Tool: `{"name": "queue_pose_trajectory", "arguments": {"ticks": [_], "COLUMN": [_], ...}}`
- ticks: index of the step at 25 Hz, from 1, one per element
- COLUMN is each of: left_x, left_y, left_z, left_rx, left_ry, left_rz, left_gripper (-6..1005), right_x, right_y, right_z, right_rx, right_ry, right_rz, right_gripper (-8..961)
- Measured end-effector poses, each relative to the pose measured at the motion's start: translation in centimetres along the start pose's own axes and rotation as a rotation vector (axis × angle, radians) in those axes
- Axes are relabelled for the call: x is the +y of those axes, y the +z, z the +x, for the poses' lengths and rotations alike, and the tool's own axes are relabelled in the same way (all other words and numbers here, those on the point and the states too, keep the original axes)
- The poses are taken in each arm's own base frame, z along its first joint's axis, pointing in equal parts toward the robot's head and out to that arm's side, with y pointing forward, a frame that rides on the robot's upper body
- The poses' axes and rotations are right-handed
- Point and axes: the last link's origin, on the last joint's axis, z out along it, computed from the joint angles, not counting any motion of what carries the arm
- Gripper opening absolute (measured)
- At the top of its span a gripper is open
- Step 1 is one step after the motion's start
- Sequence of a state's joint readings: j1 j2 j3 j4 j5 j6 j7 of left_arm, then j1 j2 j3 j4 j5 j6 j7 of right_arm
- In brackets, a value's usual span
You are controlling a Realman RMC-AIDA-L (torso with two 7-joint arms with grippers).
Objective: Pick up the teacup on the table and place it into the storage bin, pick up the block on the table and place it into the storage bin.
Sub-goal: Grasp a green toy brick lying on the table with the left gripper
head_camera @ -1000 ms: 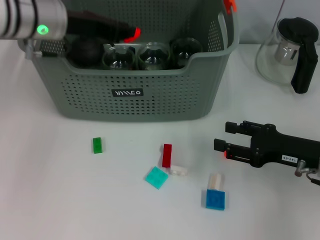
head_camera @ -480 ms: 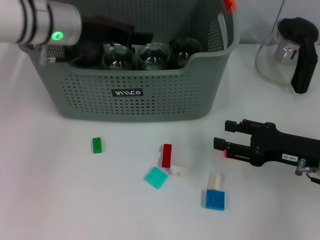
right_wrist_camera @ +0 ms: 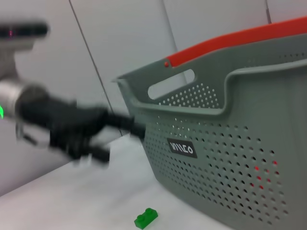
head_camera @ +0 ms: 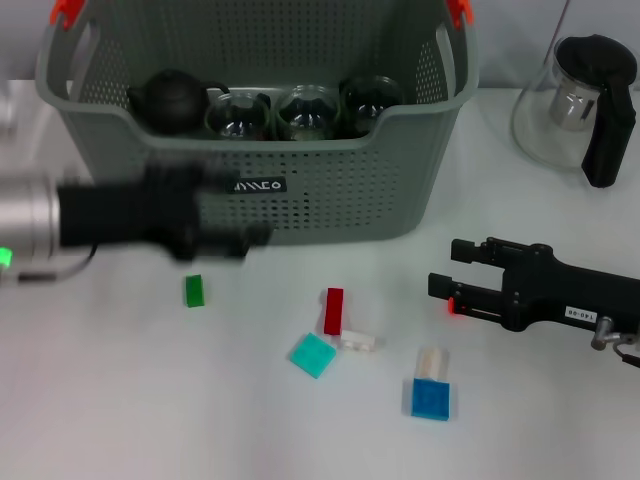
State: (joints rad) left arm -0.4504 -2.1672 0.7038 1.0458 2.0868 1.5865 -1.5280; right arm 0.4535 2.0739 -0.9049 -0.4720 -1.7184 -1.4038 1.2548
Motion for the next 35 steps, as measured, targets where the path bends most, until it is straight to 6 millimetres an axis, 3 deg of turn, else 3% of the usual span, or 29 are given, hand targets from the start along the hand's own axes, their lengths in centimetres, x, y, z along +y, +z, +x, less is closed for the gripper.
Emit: {"name": "queue_pose_trajectory", "arguments": {"ticks": [5,10,17,26,35], "left_x": [0.0,-0.4,-1.1,-1.5,-1.5], "left_y": [-0.9,-0.9,0.6,1.8,2.1], "left_z": [-5.4,-7.5,-8.6,-8.5,-8.9], "left_rx": [-0.051,-0.086,-0.147,-0.158,-0.199], "left_ry": [-0.021,-0.033,-0.084,-0.09,-0.114], "left_rz": [0.064,0.132,0.164,0.177,0.168], "left_gripper": [858,856,855,854,842], "right_x": [0.0,-0.2,-0.2,-0.1,-0.1], "right_y": [0.1,0.0,-0.2,-0.3,-0.4], "right_z": [0.0,0.0,0.2,0.4,0.6], "right_rx": [0.001,0.003,0.006,0.009,0.013], "right_ry": [0.001,0.001,0.008,0.011,0.015], "right_rz": [0.002,0.007,0.012,0.014,0.016], "right_gripper": [712,712,713,713,711]}}
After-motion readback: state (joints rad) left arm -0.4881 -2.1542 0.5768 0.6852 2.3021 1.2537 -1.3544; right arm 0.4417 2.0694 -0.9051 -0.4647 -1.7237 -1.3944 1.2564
